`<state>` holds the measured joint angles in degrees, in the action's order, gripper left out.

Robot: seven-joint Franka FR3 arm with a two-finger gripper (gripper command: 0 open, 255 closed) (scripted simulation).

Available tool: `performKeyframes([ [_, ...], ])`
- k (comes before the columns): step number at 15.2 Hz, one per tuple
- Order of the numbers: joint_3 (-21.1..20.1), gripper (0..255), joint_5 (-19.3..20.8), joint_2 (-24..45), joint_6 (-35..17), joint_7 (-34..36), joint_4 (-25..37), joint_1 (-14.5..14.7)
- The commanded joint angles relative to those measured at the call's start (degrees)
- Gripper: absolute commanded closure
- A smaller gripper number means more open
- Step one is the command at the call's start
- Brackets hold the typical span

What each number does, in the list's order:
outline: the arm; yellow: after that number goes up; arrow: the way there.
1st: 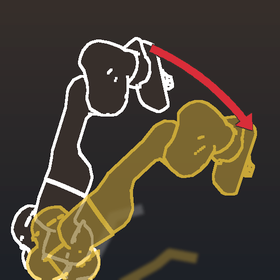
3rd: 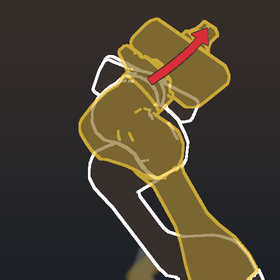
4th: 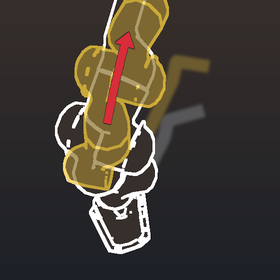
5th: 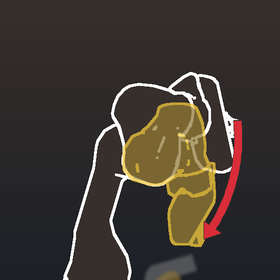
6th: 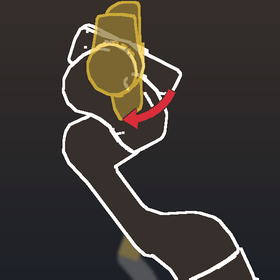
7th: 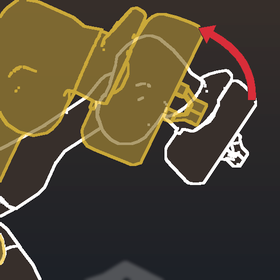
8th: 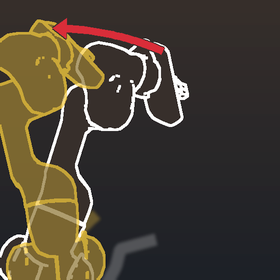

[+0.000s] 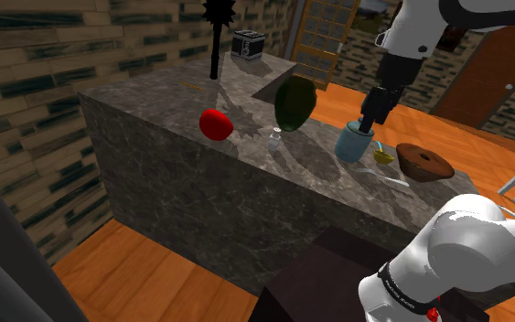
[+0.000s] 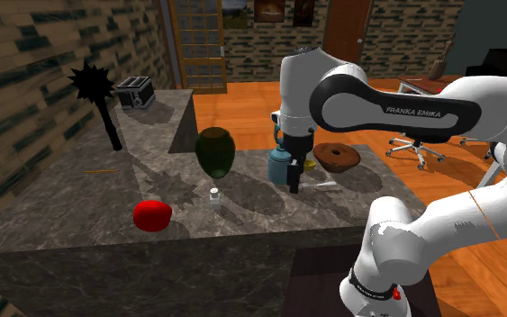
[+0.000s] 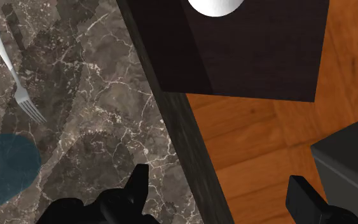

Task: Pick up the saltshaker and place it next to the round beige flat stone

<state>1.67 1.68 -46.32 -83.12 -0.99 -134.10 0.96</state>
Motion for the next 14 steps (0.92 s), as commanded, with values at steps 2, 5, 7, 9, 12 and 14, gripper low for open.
performKeyframes([
  [2,0.19,0,0.24,2.11,-1.42,-0.16,0.37,-0.06],
  [5,0.76,0,0.91,8.63,-5.41,-0.61,1.95,-0.22],
  [7,1.13,0,1.31,13.10,-7.81,-0.89,3.39,-0.32],
  [9,1.49,0,1.65,17.64,-9.99,-1.16,5.14,-0.41],
  [12,1.99,0,2.05,24.56,-12.79,-1.58,8.32,-0.58],
  [14,2.30,0,2.25,29.22,-14.34,-1.86,10.81,-0.70],
])
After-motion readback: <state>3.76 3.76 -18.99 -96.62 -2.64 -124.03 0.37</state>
